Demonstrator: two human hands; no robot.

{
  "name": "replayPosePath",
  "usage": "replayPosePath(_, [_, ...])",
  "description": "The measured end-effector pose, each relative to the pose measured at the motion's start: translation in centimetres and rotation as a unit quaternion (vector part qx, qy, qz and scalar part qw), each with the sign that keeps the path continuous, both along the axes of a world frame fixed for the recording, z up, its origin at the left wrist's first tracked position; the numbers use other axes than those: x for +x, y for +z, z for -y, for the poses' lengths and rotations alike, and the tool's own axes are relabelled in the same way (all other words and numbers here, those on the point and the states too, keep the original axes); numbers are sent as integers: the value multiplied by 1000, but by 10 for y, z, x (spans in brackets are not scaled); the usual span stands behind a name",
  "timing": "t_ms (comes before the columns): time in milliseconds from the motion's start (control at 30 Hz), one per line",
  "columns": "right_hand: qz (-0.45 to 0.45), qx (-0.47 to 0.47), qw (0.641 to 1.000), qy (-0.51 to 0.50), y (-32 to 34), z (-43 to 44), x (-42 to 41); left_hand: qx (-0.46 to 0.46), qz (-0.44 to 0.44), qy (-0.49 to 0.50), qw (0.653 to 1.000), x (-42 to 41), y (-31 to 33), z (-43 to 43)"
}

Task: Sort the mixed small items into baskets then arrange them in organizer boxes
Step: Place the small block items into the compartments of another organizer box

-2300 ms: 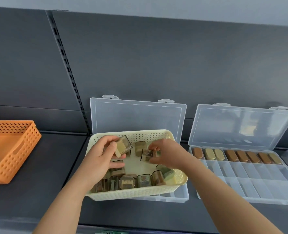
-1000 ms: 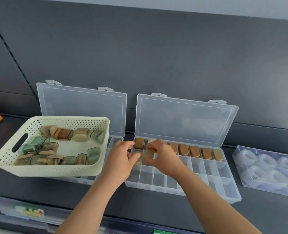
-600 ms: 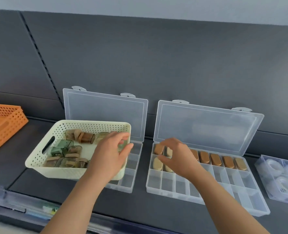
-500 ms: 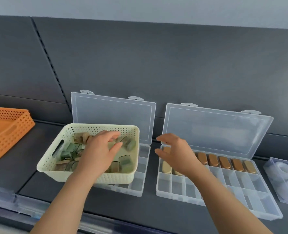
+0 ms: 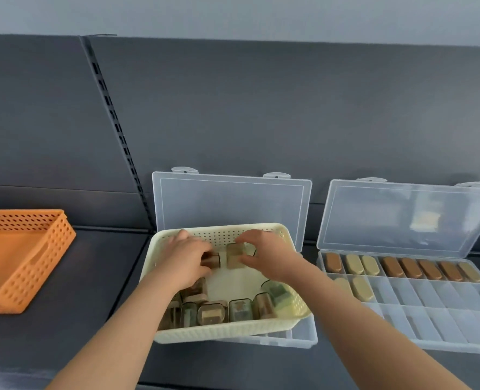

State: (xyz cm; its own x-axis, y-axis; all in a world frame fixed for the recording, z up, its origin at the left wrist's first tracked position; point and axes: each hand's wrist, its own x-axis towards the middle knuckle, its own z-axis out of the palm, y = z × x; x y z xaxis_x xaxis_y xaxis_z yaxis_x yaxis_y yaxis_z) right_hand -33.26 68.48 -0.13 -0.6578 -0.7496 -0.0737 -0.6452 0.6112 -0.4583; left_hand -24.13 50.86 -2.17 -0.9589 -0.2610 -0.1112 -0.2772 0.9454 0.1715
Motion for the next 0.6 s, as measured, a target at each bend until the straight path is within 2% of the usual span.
replayPosePath(100, [-23,42,999,17,-5,17,2,77,-44,6,996,12,12,7])
replayPosePath(233, [-50,62,996,30,-16,29,2,229,-125,60,963,36,28,14])
replayPosePath(367, [-32,48,998,19,-21,27,-1,292,-178,90,935,48,29,14])
replayPosePath(467, [-53,68,996,37,-24,27,1,338,-210,102,912,49,28,8])
replayPosePath(533, [-40,44,998,37,-22,21,2,374,-226,107,893,47,29,1])
replayPosePath(600, [38,-42,998,2,-11,8,1,393,-236,108,882,43,32,-11])
